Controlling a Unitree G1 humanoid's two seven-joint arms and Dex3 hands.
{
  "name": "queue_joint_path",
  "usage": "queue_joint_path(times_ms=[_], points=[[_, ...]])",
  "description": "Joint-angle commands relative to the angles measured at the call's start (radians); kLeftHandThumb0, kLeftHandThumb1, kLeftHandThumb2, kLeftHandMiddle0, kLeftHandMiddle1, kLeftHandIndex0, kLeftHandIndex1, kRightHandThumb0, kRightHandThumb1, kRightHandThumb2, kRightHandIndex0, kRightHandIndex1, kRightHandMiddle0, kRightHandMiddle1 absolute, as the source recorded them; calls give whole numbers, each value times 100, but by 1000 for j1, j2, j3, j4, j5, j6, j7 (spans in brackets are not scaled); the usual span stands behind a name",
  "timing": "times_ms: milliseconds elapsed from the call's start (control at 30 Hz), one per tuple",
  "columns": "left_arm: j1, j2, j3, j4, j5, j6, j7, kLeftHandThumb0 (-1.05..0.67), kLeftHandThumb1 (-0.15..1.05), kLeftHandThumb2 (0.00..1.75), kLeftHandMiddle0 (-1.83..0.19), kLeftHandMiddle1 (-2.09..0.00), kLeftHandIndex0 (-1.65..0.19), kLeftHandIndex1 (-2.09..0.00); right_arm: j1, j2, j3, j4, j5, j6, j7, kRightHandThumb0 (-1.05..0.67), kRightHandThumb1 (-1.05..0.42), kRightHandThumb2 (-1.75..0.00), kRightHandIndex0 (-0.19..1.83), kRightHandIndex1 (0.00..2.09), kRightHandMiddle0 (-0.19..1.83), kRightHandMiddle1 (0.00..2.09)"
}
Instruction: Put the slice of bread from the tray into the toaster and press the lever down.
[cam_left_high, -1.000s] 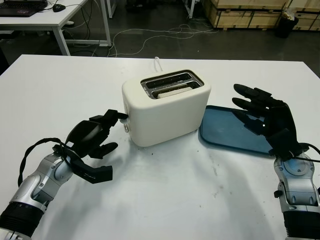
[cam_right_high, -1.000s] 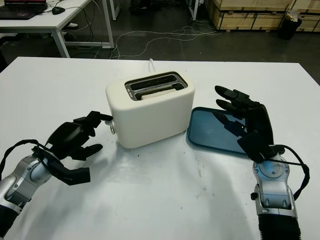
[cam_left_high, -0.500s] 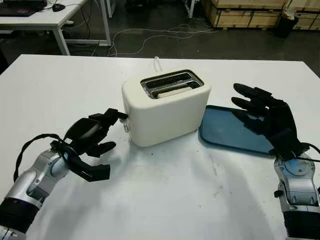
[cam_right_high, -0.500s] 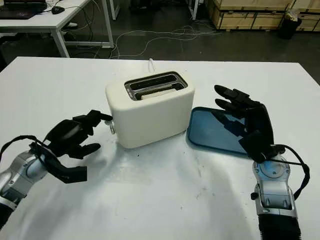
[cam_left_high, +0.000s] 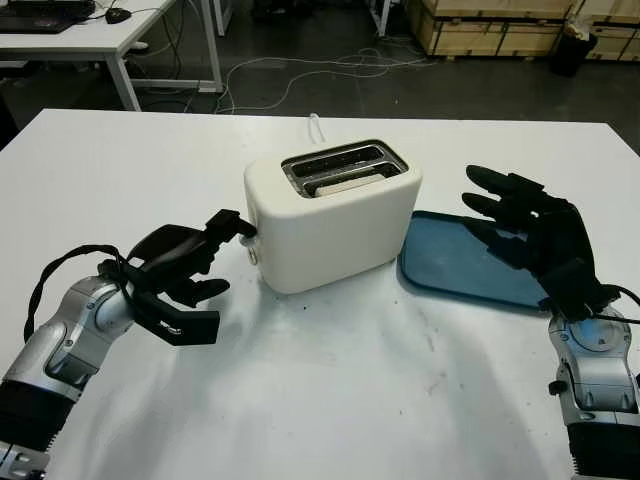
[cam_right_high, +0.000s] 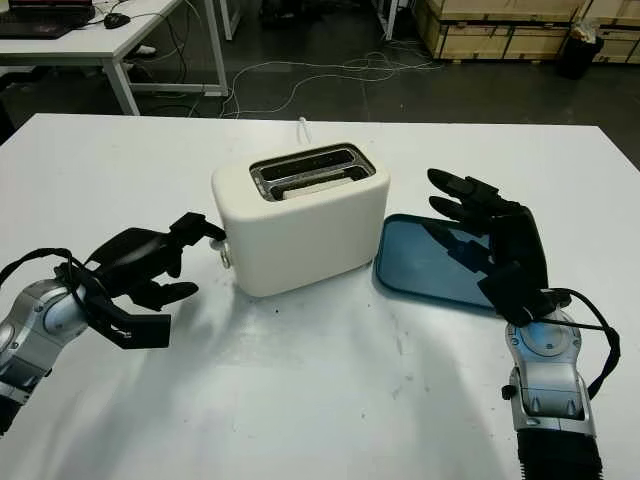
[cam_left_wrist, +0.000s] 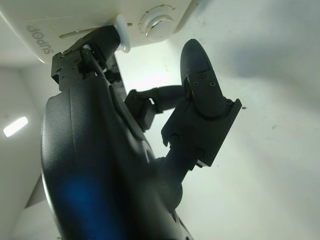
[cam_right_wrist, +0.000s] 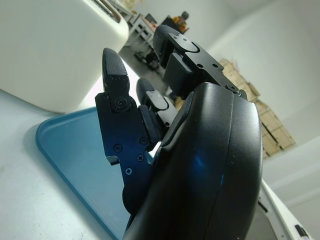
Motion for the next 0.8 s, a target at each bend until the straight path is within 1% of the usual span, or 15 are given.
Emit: queue_joint_path(times_ms=[0,100,167,233,267,333,367,433,500,533,667,767], points=[[19,-27,-66,29,27,25,-59,-24,58,84,-78,-115,-64,-73,8,-7,-8,-18,7,-13,1,-30,-92,-12,76,0,68,0],[27,-25,-67,28,28,19,-51,-23,59,81,-74,-115,-67,-68,11,-10,-7,-25,6,-12,2,-31,-92,-12,76,0,68,0],[29,-31,-69,35,27,17,-40,-21,59,79,-76,-117,-69,-67,12,-12,-6,-27,-1,-15,-1,-31,-92,-12,76,0,68,0],[31,-45,-75,43,30,31,-37,-20,59,78,-76,-118,-70,-67,12,-11,-6,-22,1,-25,-1,-30,-92,-12,77,0,68,0],[33,-55,-81,51,34,45,-36,-20,61,79,-73,-116,-69,-66,13,-10,-8,-19,6,-27,1,-30,-92,-12,77,0,68,0],[45,-101,-95,104,29,65,-14,-20,65,80,-70,-116,-68,-64,13,-12,-11,-11,8,-38,2,-30,-92,-12,77,0,68,0],[49,-128,-107,139,37,75,5,-18,66,79,-68,-114,-69,-64,13,-14,-13,-9,7,-40,2,-31,-92,-12,77,0,68,0],[44,-173,-137,193,59,116,11,-12,68,71,-66,-110,-71,-64,14,-16,-17,-11,11,-31,4,-32,-92,-12,77,0,69,0],[29,-207,-170,237,74,143,-8,-11,77,56,-61,-105,-71,-60,11,-19,-21,-12,17,-28,8,-32,-92,-11,77,0,69,0],[25,-215,-182,247,79,143,-8,-10,80,51,-62,-101,-72,-57,9,-22,-22,-11,16,-30,9,-32,-92,-10,78,1,70,1],[20,-222,-198,230,88,175,-19,-9,82,45,-62,-93,-74,-51,2,-31,-22,-6,12,-42,12,-33,-92,-11,78,1,71,1],[15,-217,-194,220,76,188,-30,-9,84,43,-65,-93,-75,-49,1,-30,-21,-2,17,-42,14,-32,-92,-10,79,1,71,1]])
